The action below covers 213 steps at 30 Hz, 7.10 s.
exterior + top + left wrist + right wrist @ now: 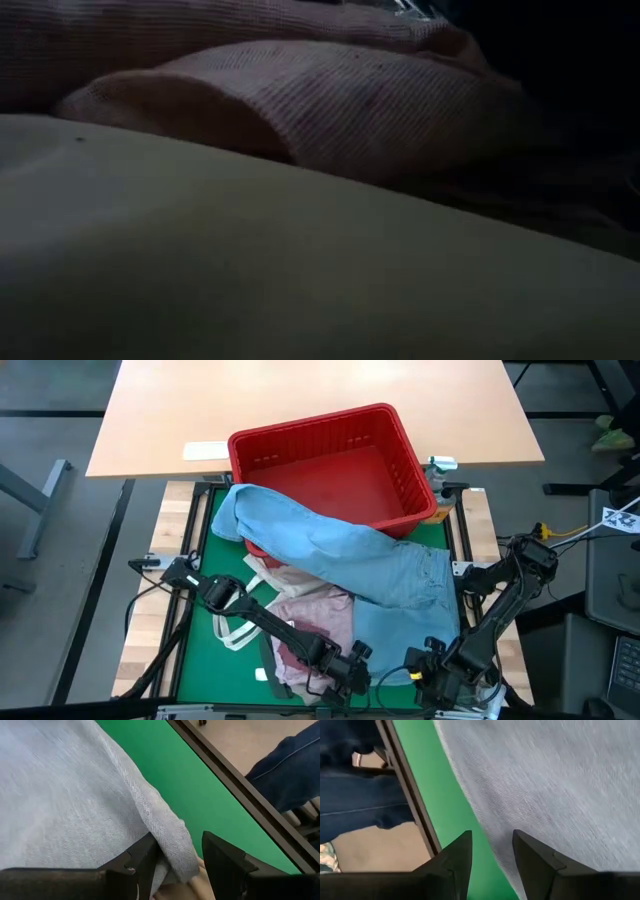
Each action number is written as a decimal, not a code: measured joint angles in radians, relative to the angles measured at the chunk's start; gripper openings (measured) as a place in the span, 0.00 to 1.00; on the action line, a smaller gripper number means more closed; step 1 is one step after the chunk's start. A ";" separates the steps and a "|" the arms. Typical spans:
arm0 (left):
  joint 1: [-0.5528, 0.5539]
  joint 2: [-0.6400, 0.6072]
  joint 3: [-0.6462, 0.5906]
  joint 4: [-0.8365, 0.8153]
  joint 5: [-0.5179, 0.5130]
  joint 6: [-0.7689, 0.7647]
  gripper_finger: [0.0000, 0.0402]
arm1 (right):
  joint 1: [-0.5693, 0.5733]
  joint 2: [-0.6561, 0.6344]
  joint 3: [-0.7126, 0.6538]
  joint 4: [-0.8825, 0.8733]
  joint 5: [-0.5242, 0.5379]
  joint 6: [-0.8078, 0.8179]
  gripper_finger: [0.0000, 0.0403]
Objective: Fold laundry
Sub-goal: Fold the blue jeans
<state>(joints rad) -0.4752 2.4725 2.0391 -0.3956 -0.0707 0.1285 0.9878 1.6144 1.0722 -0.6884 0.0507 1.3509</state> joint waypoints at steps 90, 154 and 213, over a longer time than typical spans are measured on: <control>-0.145 0.023 0.137 -0.109 -0.383 -0.360 0.29 | 0.001 -0.052 -0.008 -0.026 -0.062 0.055 0.35; 0.008 -0.103 0.301 -0.497 -0.469 -0.097 0.29 | -0.024 -0.099 0.132 -0.803 0.118 0.293 0.35; 0.079 -0.132 0.111 -0.357 -0.238 -0.194 0.29 | -0.124 -0.100 0.081 -0.610 -0.073 0.160 0.35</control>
<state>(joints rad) -0.3964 2.3405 2.1498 -0.7521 -0.3090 -0.0658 0.8634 1.5143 1.1530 -1.2988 -0.0219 1.5104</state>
